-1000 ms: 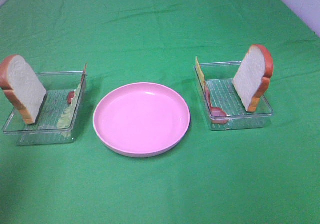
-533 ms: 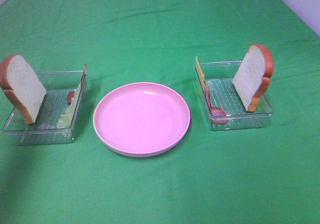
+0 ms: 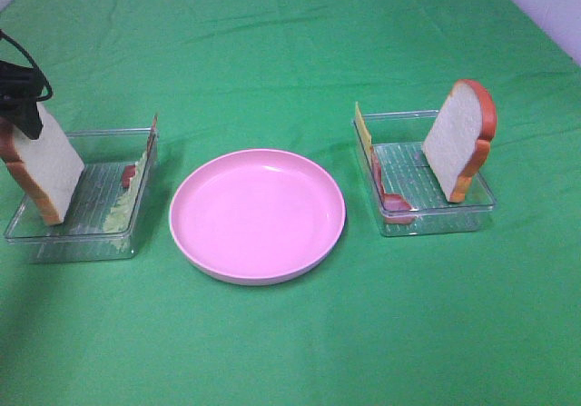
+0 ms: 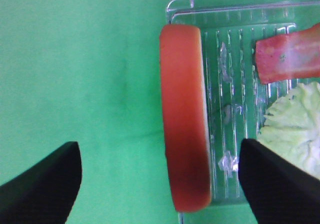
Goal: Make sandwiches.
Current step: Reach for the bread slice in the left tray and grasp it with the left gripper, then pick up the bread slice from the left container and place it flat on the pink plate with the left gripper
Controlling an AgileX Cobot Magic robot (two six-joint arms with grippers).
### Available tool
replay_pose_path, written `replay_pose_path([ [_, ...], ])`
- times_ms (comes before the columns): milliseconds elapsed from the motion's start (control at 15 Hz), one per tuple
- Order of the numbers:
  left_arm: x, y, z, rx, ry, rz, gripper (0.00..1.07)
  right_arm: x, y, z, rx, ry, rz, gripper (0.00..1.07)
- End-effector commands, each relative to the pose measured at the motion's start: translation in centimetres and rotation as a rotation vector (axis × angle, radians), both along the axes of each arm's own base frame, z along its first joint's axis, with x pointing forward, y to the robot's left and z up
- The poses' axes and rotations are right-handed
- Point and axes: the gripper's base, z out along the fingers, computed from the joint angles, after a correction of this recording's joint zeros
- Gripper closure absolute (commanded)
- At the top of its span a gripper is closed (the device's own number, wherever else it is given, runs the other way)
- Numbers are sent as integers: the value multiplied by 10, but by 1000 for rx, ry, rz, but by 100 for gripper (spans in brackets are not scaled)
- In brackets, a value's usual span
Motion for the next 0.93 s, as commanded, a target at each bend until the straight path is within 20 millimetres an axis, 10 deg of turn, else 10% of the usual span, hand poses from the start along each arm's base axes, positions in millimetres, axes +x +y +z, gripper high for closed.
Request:
replay_pose_path([
  [67, 9, -2, -9, -24, -25, 13, 26, -2, 0, 0, -3, -20, -8, 25],
  [600, 15, -5, -11, -66, -77, 40, 74, -2, 0, 0, -3, -20, -8, 25],
  [733, 15, -6, -11, -81, -77, 48, 101, -2, 0, 0, -3, -20, -8, 25],
  [933, 13, -6, 1, -85, -93, 46, 107, -2, 0, 0, -3, -20, -8, 25],
])
